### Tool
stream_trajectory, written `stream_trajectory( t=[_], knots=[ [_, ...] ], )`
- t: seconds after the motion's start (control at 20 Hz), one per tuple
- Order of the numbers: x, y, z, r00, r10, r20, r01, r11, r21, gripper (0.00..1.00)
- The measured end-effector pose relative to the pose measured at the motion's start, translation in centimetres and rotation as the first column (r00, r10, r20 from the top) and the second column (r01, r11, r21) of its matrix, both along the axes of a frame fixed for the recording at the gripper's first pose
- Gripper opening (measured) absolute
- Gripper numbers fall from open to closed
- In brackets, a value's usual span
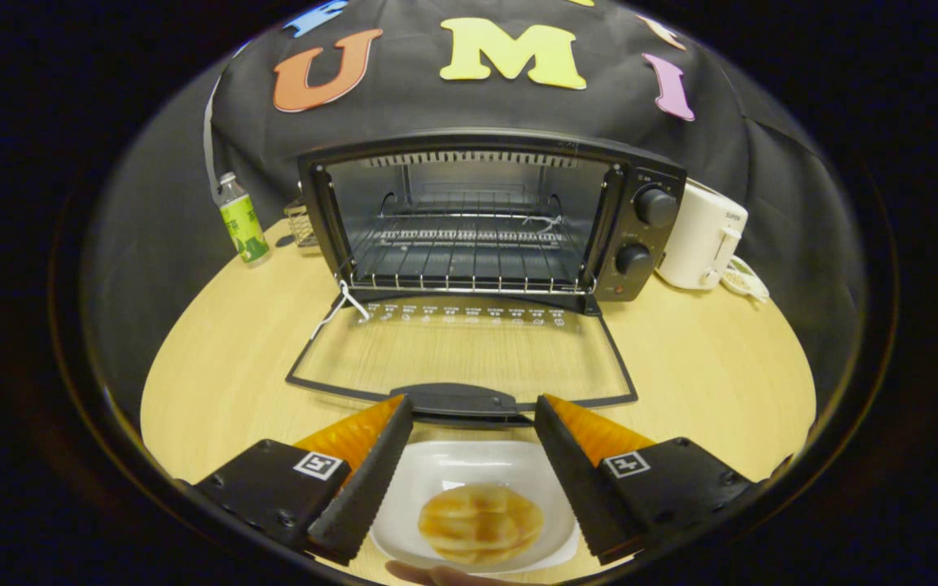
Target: Open the toaster oven, put the food inside, and close the toaster oven door.
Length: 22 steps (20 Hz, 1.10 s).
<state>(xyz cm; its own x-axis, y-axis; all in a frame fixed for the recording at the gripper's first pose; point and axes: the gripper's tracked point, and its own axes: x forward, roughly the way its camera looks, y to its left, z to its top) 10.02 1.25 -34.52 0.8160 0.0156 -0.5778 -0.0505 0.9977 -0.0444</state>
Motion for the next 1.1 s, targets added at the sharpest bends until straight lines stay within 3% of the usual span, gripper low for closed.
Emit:
stream_trajectory(
  t=[0.35, 0.6, 0.7, 0.85, 1.1],
  knots=[
    [-3.5, -1.0, 2.9, 0.988, 0.034, 0.153, -0.035, 0.999, 0.0, 1.0],
    [-8.7, -1.7, 3.8, 0.937, 0.054, 0.345, -0.063, 0.998, 0.015, 1.0],
    [-10.2, -2.1, 3.2, 0.92, 0.028, 0.391, -0.046, 0.998, 0.036, 1.0],
    [-11.1, -1.6, 1.9, 0.924, 0.005, 0.382, -0.034, 0.997, 0.07, 1.0],
    [-11.2, -1.1, 0.1, 0.932, 0.018, 0.363, -0.028, 0.999, 0.022, 1.0]
  ],
)
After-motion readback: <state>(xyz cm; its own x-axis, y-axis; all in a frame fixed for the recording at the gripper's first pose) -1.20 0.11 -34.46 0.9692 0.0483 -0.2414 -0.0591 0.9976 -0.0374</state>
